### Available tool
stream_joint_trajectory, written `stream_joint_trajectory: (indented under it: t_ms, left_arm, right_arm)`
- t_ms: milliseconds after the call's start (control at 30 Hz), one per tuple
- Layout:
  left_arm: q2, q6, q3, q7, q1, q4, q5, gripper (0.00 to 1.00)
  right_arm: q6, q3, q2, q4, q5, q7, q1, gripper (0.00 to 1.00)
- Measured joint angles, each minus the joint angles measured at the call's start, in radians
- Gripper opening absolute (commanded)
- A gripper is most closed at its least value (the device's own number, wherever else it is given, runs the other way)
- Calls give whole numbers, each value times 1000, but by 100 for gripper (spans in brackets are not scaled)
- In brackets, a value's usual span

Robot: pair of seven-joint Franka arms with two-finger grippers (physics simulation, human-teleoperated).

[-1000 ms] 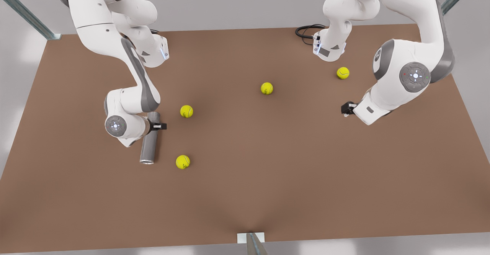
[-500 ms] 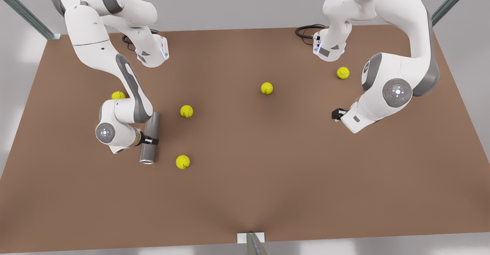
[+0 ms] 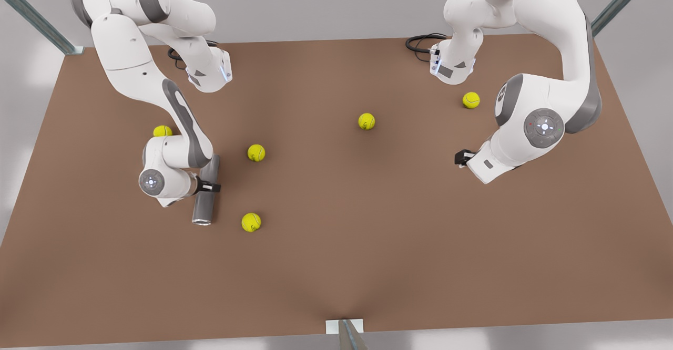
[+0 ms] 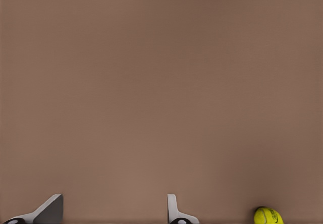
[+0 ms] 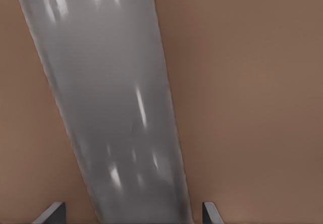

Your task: Put the tennis tube upright

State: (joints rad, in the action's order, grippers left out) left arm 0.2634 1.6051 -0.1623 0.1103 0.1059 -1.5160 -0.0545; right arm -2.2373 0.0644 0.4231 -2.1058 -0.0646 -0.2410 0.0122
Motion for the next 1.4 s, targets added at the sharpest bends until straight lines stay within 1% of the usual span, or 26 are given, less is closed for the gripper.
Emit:
stream_joint_trajectory:
  t_ms: [333, 367, 400, 467, 567, 600, 700, 767, 800, 867, 933, 1067, 1167, 1333, 1367, 1400]
  left_arm:
    - [0, 2, -3, 1, -1, 0, 0, 100]
    - [0, 2, -4, 1, 0, 0, 0, 100]
    - [0, 2, -6, 1, 0, 0, -1, 100]
    - [0, 2, -7, 1, 0, 0, -1, 100]
    - [5, 3, -7, 1, 0, 0, -1, 100]
    - [5, 3, -8, 1, 0, 0, -1, 100]
    - [6, 3, -8, 1, 0, 0, -2, 100]
    - [6, 3, -8, 1, 0, 0, -2, 100]
    - [6, 3, -8, 2, 0, 0, -2, 100]
    - [9, 3, -8, 2, 0, 0, -2, 100]
    - [13, 3, -8, 2, 0, 0, -2, 100]
    - [13, 3, -7, 2, 0, 0, -2, 100]
    - [13, 3, -7, 2, 0, 0, -2, 100]
    - [14, 3, -6, 2, -1, 0, -2, 100]
    - [14, 3, -6, 2, -2, 0, -2, 100]
    - [14, 3, -6, 2, -2, 0, -2, 100]
  right_arm:
    - [-10, 1, 60, -2, -1, 39, -2, 100]
    - [-10, 0, 62, -2, -1, 42, -1, 87]
    - [-9, 1, 62, -1, -3, 45, -2, 76]
    - [-3, 2, 61, 0, -9, 52, -5, 69]
    - [11, 4, 59, 6, -15, 63, -7, 69]
    - [22, 4, 57, 31, -16, 68, -1, 69]
    - [105, 3, 56, 254, -17, 92, 81, 69]
    - [166, 2, 53, 403, -16, 109, 201, 71]
    - [189, -1, 58, 477, -14, 121, 288, 71]
    - [223, -5, 126, 629, -11, 148, 474, 72]
    - [230, -8, 209, 722, -8, 193, 599, 71]
    - [191, -10, 288, 757, 50, 332, 728, 71]
    - [133, -23, 342, 751, 73, 446, 771, 72]
    - [71, -32, 387, 742, 84, 611, 834, 72]
    - [63, -32, 400, 742, 84, 637, 839, 74]
    - [57, -32, 413, 742, 84, 661, 846, 74]
